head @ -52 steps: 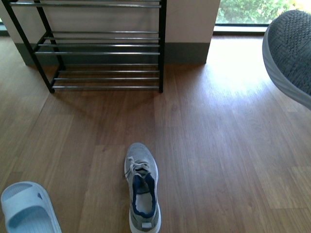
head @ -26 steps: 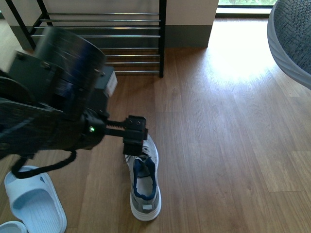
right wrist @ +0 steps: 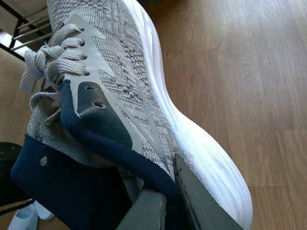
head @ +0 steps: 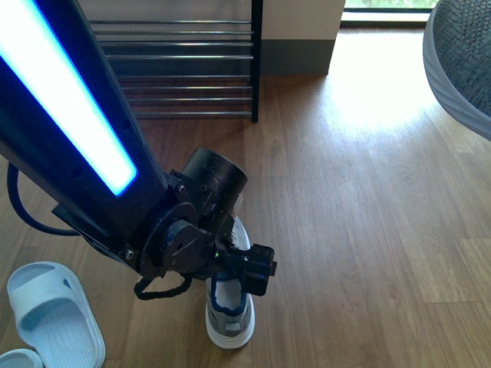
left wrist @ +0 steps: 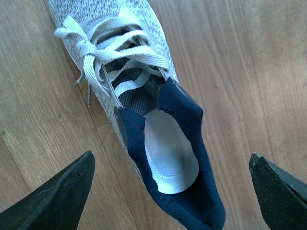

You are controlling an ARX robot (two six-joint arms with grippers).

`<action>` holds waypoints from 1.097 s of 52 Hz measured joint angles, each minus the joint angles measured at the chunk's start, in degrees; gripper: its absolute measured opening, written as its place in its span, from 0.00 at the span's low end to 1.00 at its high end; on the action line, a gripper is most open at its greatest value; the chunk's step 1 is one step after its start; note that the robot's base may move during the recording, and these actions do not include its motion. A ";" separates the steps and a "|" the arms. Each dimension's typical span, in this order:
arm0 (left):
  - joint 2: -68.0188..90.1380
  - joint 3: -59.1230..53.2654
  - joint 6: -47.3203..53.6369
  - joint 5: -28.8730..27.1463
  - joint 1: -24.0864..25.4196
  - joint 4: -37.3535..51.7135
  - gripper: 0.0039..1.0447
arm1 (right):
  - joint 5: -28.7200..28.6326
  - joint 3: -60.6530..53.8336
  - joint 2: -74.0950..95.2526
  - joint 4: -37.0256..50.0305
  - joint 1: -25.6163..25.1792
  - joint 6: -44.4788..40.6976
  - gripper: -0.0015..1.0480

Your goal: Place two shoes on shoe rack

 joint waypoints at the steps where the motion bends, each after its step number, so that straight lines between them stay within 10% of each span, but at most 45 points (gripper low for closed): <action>1: 0.61 0.37 -0.09 0.02 0.00 -0.15 0.91 | 0.00 0.00 -0.02 0.00 0.00 0.00 0.01; 57: 14.03 13.33 -3.50 -3.43 2.05 -5.07 0.91 | 0.00 0.00 -0.02 0.00 0.00 0.00 0.01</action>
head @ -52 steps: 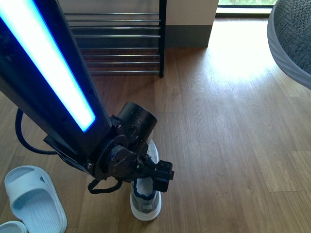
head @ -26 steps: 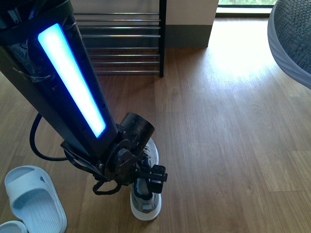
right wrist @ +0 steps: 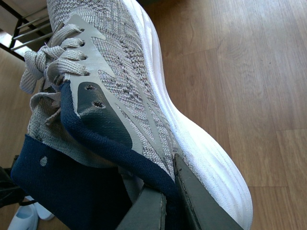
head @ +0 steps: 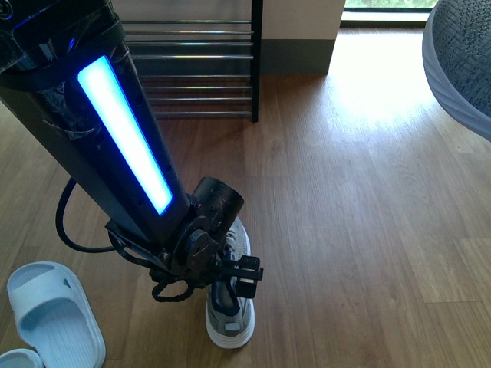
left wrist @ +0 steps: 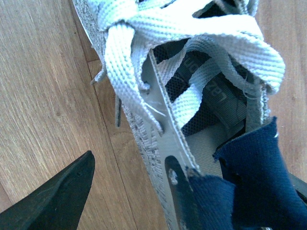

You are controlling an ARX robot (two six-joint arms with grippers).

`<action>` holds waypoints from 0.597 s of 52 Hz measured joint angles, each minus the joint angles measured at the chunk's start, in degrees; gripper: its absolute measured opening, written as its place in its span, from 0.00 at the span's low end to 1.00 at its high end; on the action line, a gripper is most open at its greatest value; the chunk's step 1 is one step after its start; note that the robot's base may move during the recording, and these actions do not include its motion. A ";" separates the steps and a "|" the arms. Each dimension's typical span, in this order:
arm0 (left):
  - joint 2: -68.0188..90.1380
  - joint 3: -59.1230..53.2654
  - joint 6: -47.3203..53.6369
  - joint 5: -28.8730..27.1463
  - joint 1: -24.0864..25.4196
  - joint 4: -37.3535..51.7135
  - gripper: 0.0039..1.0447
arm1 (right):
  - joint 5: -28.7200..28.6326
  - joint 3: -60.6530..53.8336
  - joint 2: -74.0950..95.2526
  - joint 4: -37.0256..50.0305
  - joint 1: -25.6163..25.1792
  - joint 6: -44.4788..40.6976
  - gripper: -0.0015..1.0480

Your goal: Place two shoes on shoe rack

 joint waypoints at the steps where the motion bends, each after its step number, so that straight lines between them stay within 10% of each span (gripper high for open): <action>1: -0.13 -0.09 -0.09 0.00 -0.04 0.07 0.91 | 0.00 0.00 0.00 0.00 0.00 0.00 0.01; 31: -9.53 -9.90 -3.80 -2.60 -1.49 3.13 0.91 | 0.00 0.00 0.00 0.00 0.00 0.00 0.01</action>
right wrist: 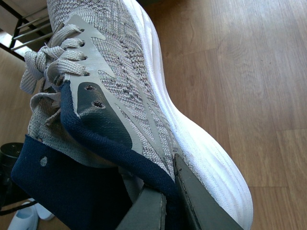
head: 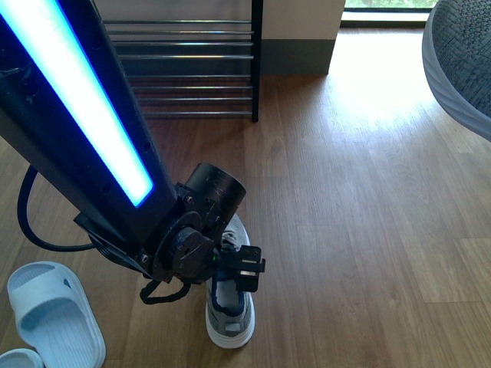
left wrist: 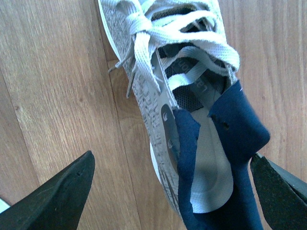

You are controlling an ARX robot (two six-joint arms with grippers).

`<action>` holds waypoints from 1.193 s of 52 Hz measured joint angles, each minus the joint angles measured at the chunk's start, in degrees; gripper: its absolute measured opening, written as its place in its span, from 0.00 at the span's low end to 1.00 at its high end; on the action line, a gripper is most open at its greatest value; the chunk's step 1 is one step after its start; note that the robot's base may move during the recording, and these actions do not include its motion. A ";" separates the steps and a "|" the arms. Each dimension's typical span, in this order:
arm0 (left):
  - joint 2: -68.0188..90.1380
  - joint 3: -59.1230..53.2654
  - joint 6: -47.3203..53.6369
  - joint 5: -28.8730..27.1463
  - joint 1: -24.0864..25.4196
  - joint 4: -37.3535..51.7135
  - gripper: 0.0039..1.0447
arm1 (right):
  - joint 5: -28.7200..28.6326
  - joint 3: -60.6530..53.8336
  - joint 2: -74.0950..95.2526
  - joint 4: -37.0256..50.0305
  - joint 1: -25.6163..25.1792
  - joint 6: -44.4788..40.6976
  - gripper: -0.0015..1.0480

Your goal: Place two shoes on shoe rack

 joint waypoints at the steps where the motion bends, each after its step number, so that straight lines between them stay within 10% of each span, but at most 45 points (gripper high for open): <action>1: 0.00 -0.35 -0.07 0.04 0.00 0.00 0.91 | 0.00 0.00 0.00 0.00 0.00 0.00 0.01; 50: 9.57 8.96 -0.20 -2.58 0.83 -7.58 0.91 | 0.00 0.00 0.00 0.00 0.00 0.00 0.01; 62: 11.37 12.15 0.28 -2.56 0.66 -9.31 0.66 | 0.00 0.00 0.00 0.00 0.00 0.00 0.01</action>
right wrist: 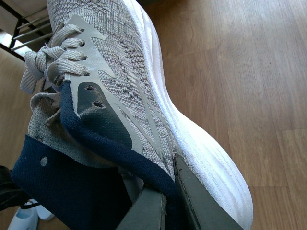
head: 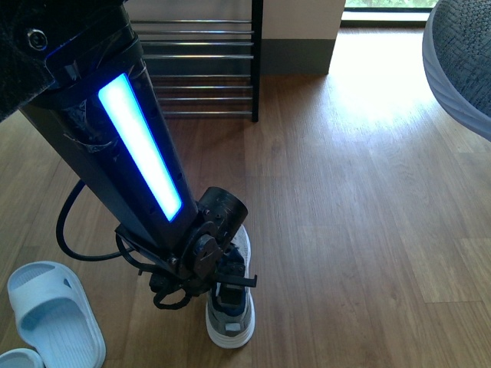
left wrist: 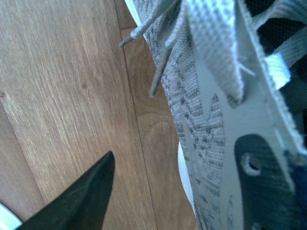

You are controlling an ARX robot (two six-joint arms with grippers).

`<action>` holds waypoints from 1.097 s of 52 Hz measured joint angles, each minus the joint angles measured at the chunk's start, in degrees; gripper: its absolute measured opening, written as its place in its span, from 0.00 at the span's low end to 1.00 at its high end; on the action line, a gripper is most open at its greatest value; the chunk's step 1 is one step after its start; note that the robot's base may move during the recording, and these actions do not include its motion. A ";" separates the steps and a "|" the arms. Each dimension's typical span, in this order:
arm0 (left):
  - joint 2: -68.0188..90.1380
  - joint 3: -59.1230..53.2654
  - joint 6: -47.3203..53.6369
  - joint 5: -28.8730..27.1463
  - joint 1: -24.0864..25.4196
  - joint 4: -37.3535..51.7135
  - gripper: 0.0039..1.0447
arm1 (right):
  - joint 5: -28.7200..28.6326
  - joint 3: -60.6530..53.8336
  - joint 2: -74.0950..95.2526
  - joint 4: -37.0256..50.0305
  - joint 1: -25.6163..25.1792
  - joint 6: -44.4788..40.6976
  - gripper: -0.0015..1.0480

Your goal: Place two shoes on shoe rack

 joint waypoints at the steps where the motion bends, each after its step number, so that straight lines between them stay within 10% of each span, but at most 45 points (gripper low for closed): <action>1: 0.11 0.22 0.02 0.00 -0.09 -0.15 0.63 | 0.00 0.00 0.00 0.00 0.00 0.00 0.01; 26: 0.11 0.35 -0.42 -1.01 -1.73 -0.96 0.01 | 0.00 0.00 0.00 0.00 0.00 -0.02 0.01; 57: -27.71 -25.81 -8.20 -12.13 2.64 15.82 0.01 | 0.00 0.00 0.00 0.00 0.00 0.00 0.01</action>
